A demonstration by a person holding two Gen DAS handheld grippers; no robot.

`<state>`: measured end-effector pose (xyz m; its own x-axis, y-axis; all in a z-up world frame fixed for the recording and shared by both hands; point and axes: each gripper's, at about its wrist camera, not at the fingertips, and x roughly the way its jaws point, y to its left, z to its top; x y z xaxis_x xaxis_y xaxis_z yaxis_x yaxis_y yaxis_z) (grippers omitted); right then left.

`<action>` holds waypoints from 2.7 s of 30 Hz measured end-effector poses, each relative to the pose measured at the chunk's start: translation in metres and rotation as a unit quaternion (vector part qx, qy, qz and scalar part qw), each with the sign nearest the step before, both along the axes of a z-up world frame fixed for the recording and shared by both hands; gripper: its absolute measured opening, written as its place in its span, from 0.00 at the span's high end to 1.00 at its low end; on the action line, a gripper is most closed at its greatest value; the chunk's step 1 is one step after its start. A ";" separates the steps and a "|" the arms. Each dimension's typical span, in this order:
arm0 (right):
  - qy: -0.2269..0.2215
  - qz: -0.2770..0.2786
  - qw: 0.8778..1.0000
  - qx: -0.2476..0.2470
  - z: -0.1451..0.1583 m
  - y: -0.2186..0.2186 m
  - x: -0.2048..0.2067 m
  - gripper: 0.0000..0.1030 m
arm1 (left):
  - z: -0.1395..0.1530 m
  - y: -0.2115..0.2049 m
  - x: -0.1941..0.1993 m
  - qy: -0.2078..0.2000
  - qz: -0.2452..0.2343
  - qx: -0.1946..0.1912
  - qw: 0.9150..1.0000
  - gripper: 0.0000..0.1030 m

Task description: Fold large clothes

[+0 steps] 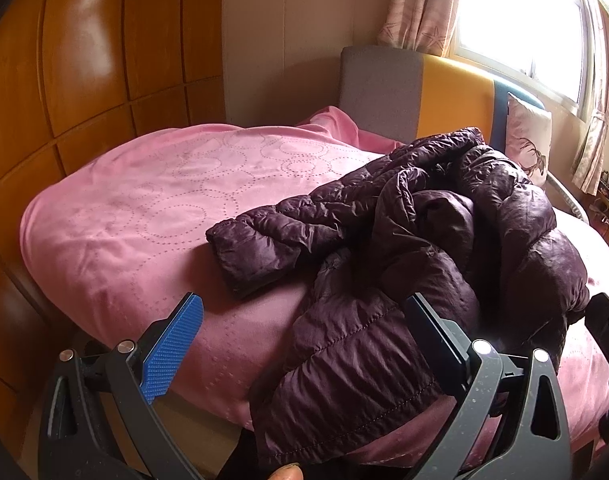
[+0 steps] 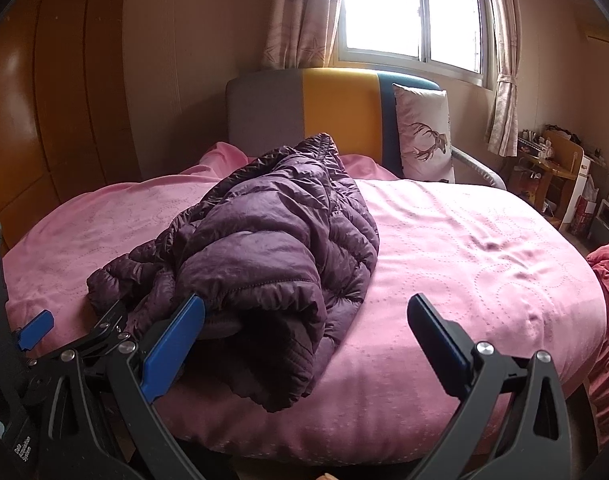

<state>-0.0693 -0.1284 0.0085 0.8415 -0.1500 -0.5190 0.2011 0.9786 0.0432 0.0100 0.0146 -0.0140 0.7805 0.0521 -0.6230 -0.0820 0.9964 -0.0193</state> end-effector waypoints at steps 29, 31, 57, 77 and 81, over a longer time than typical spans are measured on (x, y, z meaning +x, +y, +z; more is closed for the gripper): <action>-0.013 0.022 1.000 -0.006 0.006 -0.002 0.000 0.02 | -0.006 0.007 0.003 0.008 0.003 -0.006 1.000 0.03; -0.016 0.021 1.000 -0.004 0.008 -0.004 0.000 0.02 | -0.007 0.007 0.004 0.010 0.003 -0.005 1.000 0.03; 0.015 0.074 0.994 0.080 0.034 -0.061 0.051 0.02 | -0.026 0.025 0.023 0.054 -0.055 -0.057 0.995 0.03; 0.155 0.089 0.981 -0.081 -0.019 -0.058 0.141 0.86 | -0.042 0.084 0.046 0.091 -0.098 -0.171 0.976 0.97; 0.208 0.026 0.975 -0.075 -0.045 -0.118 0.134 0.86 | -0.029 0.124 0.059 0.070 -0.015 -0.129 0.989 0.97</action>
<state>0.0646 -0.2466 -0.0361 0.5706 -0.2138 -0.7929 0.1212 0.9769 -0.1761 0.0691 0.1384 -0.0430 0.6841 -0.1442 -0.7150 -0.0730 0.9618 -0.2639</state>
